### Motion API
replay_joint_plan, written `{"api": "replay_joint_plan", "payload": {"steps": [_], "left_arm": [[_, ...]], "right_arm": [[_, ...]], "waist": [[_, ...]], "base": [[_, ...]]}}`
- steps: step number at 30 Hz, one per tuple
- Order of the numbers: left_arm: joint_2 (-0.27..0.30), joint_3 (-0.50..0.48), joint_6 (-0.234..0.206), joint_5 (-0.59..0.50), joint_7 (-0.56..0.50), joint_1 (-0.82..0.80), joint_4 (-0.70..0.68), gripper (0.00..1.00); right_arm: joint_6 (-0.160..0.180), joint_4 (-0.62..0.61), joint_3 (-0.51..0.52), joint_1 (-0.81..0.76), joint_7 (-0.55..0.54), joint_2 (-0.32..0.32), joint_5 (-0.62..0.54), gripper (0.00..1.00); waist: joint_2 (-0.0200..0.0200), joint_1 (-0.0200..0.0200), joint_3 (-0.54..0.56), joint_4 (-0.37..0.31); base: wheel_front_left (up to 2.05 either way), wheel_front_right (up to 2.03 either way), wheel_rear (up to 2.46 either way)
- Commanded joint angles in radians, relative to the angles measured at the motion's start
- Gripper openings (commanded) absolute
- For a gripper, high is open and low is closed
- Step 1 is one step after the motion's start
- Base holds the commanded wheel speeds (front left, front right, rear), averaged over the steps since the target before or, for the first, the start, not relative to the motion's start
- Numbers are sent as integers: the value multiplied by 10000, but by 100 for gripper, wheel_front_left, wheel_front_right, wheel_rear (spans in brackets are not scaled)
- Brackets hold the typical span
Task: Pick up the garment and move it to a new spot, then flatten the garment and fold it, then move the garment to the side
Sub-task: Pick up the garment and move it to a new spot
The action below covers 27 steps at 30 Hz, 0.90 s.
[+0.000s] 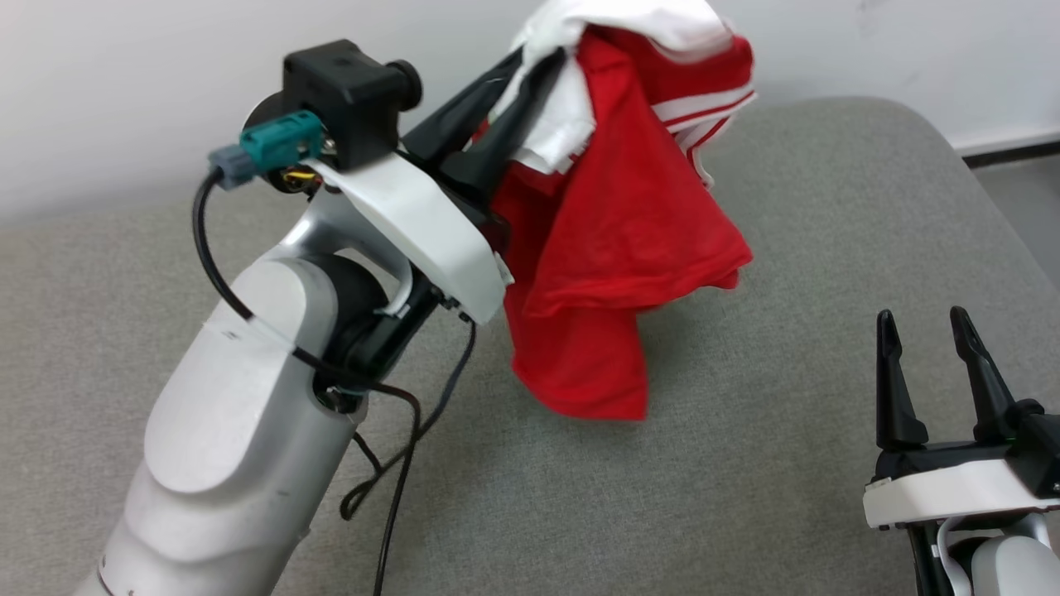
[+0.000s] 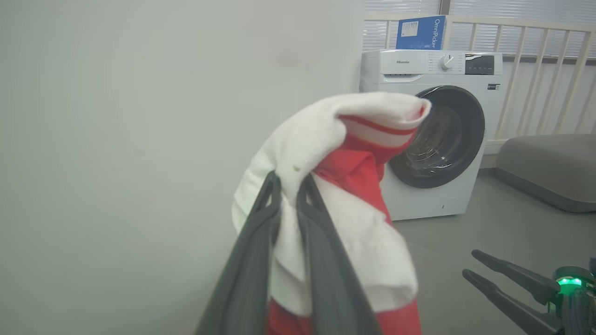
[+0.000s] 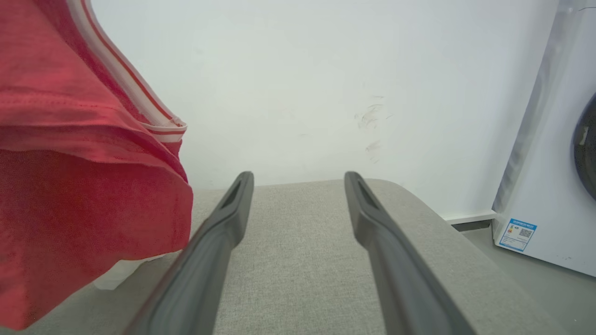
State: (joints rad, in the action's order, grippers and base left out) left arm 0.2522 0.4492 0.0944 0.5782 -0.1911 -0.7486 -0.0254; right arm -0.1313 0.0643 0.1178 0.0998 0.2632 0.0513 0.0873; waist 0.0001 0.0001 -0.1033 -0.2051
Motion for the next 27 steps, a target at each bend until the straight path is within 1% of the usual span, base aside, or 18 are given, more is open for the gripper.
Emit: {"api": "replay_joint_plan", "payload": {"steps": [1,2,7,9,14,18,23,26,27], "left_arm": [[-12,-126,-105,163,71,4,157,0],[-7,-233,-152,256,73,117,379,0],[608,-456,-180,262,51,641,1736,0],[988,-504,-132,82,170,829,2338,0],[1583,-631,10,212,287,1301,3805,0],[1817,-603,102,333,295,1501,4807,0],[1948,-537,141,332,383,1486,5937,0],[2024,-504,79,243,453,1436,6579,0],[2072,-459,67,172,483,1392,6780,40]], "right_arm": [[10,-31,-5,156,23,-17,50,100],[10,-20,-26,167,23,-15,65,100],[10,15,-259,277,24,-16,103,100],[10,34,-341,336,24,-14,89,100],[10,39,-454,472,24,-16,-17,100],[10,111,-522,619,24,-14,-125,100],[10,189,-641,724,24,-13,-249,100],[10,220,-685,806,24,-13,-291,100],[10,236,-694,815,25,-15,-286,100]], "waist": [[-1,-1,-196,-86],[-1,-1,-260,-68],[-1,-1,-620,127],[-1,-1,-754,212],[-1,-1,-1094,529],[-1,-1,-1327,764],[-1,-1,-1517,938],[-1,-1,-1548,1006],[-1,-1,-1551,1026]], "base": [[0,0,0],[0,0,0],[0,0,0],[0,0,0],[0,0,0],[0,0,0],[0,0,0],[0,0,0],[0,0,0]]}}
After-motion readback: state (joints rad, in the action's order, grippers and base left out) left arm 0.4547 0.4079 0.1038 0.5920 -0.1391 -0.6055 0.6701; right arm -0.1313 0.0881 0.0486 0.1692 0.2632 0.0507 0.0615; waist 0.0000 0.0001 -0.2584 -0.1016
